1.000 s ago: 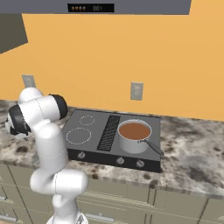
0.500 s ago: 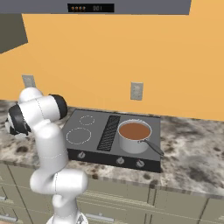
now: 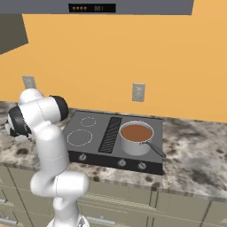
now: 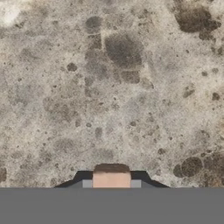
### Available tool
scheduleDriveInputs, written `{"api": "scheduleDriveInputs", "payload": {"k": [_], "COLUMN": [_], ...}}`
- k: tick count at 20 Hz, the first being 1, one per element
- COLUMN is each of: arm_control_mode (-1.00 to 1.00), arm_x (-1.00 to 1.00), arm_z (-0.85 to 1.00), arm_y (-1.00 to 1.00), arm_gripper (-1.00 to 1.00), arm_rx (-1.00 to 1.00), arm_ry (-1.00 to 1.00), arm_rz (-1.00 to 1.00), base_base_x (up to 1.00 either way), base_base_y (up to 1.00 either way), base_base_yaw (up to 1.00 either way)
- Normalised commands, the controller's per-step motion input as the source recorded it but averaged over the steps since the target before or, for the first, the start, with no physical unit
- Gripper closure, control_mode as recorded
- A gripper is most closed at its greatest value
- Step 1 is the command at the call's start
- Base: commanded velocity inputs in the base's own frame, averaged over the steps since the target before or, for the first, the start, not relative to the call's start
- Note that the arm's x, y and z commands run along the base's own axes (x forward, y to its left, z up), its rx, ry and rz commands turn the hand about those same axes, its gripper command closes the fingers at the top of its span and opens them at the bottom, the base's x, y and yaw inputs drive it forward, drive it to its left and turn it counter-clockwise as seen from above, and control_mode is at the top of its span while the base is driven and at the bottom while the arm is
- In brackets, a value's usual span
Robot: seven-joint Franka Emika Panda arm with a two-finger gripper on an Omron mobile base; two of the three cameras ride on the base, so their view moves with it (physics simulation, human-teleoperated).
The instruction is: Pick up the sugar cube(s) and place them in the saucepan with hot chocolate.
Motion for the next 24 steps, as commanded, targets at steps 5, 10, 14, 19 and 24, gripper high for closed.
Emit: {"api": "scheduleDriveInputs", "payload": {"k": [5,10,14,19,24], "arm_control_mode": [-1.0,-1.0,-1.0,-1.0,-1.0], "arm_x": [0.0,0.02,0.1,0.0,0.0], "arm_z": [0.38,0.97,1.0,1.0,0.91], "arm_y": [-0.23,-0.71,-1.0,-0.99,-0.98], "arm_gripper": [1.0,1.0,1.0,1.0,1.0], "arm_rx": [0.02,0.08,0.0,0.0,0.0], "arm_ry": [-0.06,0.01,0.03,0.0,0.0], "arm_rz": [0.02,-0.19,-0.23,-0.16,-0.14], "base_base_x": [0.0,0.0,0.0,0.0,0.0], "base_base_y": [0.0,0.0,0.0,0.0,0.0], "base_base_yaw": [0.0,0.0,0.0,0.0,0.0]}}
